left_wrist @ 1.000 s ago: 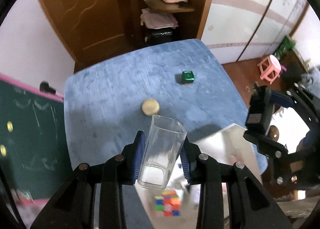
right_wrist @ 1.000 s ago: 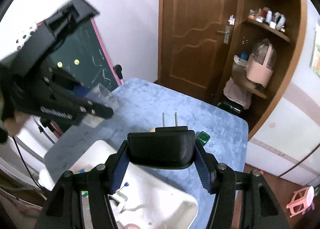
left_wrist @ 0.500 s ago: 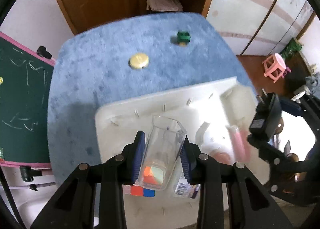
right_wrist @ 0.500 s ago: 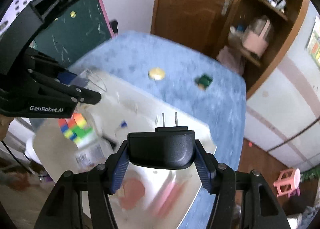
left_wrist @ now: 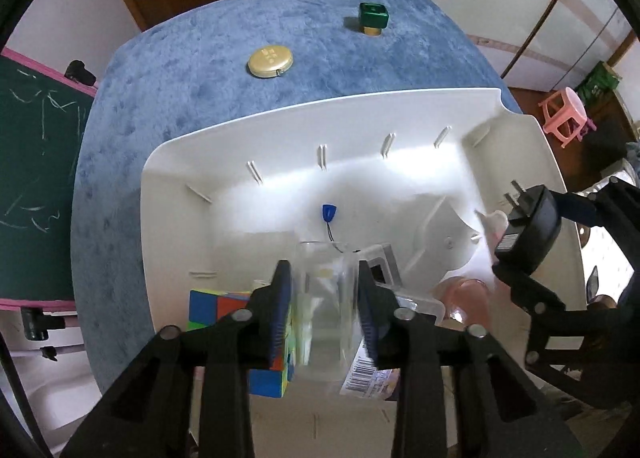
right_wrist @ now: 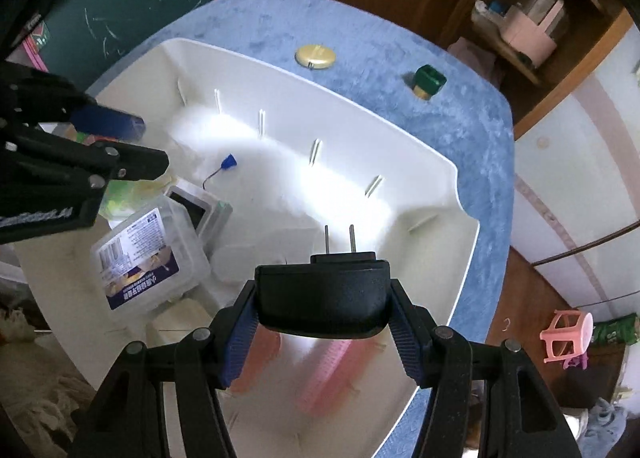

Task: Organize rigid objects
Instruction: 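Carry the clear case with the left gripper into the tray while the right gripper carries the charger, then open both grippers to release the case and charger in the tray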

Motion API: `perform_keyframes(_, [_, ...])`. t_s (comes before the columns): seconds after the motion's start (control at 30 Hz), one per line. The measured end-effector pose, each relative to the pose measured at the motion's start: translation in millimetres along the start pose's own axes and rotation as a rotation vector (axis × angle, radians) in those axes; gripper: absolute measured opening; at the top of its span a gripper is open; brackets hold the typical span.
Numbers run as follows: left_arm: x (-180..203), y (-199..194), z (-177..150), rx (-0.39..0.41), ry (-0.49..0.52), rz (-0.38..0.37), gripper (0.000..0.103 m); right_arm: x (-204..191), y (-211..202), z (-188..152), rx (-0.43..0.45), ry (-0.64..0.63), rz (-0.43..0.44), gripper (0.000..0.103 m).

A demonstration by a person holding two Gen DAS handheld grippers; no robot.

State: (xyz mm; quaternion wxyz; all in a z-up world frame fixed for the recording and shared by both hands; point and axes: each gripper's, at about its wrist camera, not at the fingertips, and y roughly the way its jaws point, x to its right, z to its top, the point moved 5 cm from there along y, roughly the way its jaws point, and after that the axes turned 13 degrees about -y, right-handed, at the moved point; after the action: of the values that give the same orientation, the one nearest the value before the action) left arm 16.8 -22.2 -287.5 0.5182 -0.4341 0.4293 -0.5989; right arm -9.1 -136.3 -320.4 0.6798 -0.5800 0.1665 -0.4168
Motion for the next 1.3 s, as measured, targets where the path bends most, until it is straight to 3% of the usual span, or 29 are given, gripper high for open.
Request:
perform_keyframes(0.03, [0.1, -1.1, 0.3, 0.001, -0.001, -0.003, 0.05, -0.8, 0.5, 0.3, -0.004, -0.001, 0.004, 0.062])
perform_keyframes(0.1, [0.7, -5.8, 1.4, 0.018, -0.003, -0.009, 0.07, -0.9, 0.9, 0.9, -0.005, 0.0, 0.015, 0.062])
perform_keyframes(0.17, [0.6, -10.1, 4.2, 0.044, 0.0, -0.002, 0.074, 0.6, -1.2, 2.5, 0.005, 0.007, 0.032, 0.062])
perform_keyframes(0.33, [-4.6, -11.7, 10.7, 0.035, -0.028, 0.012, 0.074, 12.0, -19.4, 10.3, 0.082, 0.048, 0.062, 0.07])
perform_keyframes(0.73, [-28.8, -37.8, 42.5, 0.075, -0.173, -0.051, 0.074, 51.4, -52.2, 27.8, 0.194, 0.159, 0.087, 0.07])
perform_keyframes(1.3, [-25.2, -86.8, 81.2, 0.167, -0.134, -0.062, 0.074, 71.1, -86.1, 52.1, 0.274, 0.177, 0.08, 0.07])
